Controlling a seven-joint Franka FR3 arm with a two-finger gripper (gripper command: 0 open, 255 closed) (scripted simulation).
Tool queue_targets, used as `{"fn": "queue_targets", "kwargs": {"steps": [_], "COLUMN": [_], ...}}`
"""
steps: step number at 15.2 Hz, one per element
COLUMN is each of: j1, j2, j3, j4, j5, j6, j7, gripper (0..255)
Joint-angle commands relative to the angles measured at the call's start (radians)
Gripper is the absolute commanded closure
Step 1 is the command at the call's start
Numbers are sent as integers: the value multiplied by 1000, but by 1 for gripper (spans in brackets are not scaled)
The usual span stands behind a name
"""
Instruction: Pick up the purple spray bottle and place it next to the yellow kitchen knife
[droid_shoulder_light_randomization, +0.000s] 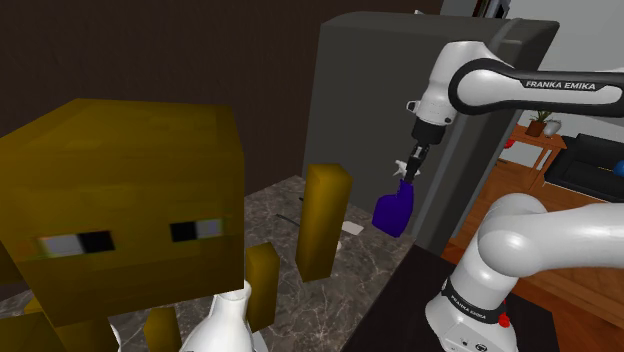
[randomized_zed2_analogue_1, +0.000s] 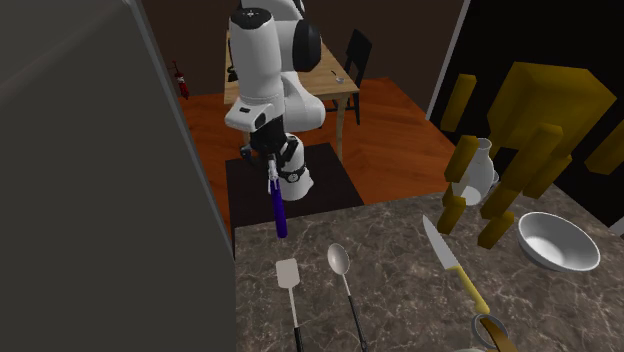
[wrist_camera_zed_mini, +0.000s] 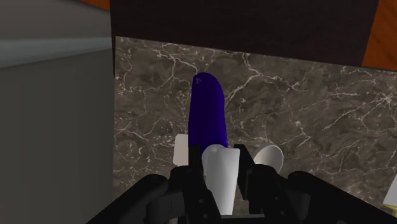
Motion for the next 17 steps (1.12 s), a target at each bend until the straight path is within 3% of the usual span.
{"fn": "queue_targets", "kwargs": {"steps": [1,17], "j1": [1,16], "j2": [1,58], "j3": [2,26], "j4": [28,270], "j5": [2,27], "j6": [-27,-212], "j7": [-2,-4], "gripper": [255,255]}}
